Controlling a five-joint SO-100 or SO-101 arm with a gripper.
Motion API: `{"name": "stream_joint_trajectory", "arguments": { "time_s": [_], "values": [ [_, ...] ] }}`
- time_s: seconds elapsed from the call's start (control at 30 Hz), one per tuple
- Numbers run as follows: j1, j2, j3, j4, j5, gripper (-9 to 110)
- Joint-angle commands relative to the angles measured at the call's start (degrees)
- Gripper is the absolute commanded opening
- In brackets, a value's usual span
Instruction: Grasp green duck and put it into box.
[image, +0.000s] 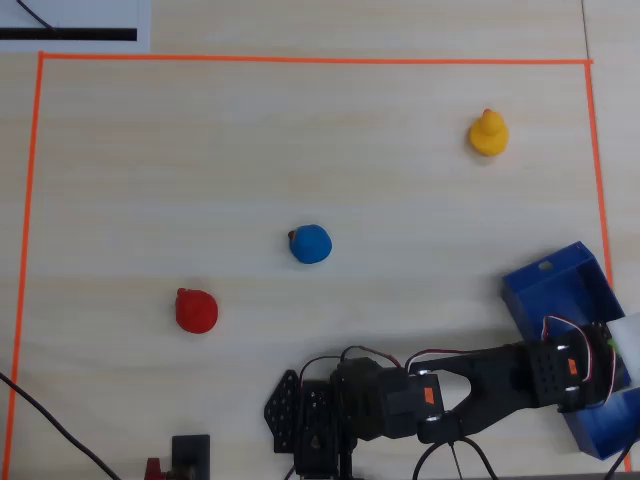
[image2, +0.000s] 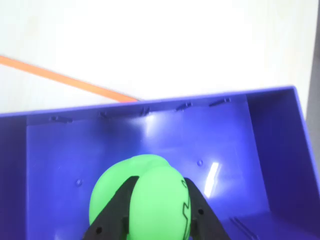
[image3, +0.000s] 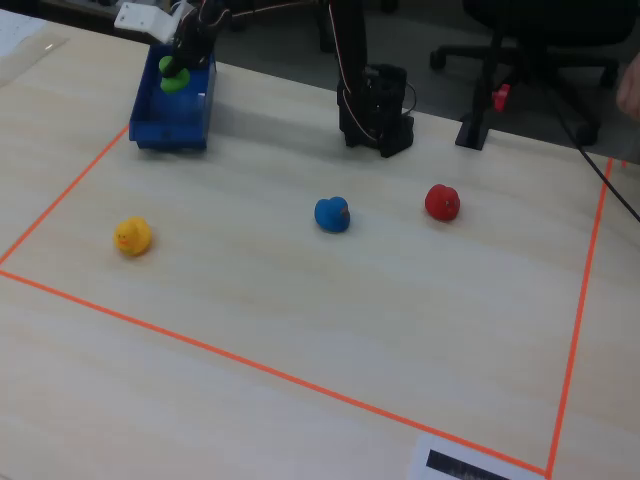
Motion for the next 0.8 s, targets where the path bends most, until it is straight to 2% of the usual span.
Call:
{"name": "stream_joint_trajectory", "arguments": {
  "time_s": [0.0,0.27,0.77],
  "values": [
    [0.7,-0.6,-2.8,-4.5,-1.0,0],
    [1.7,-5.5,0.5,-11.6,-6.7,3],
    [0.8,-6.2,1.6,-11.6,-8.3,16]
  ]
}}
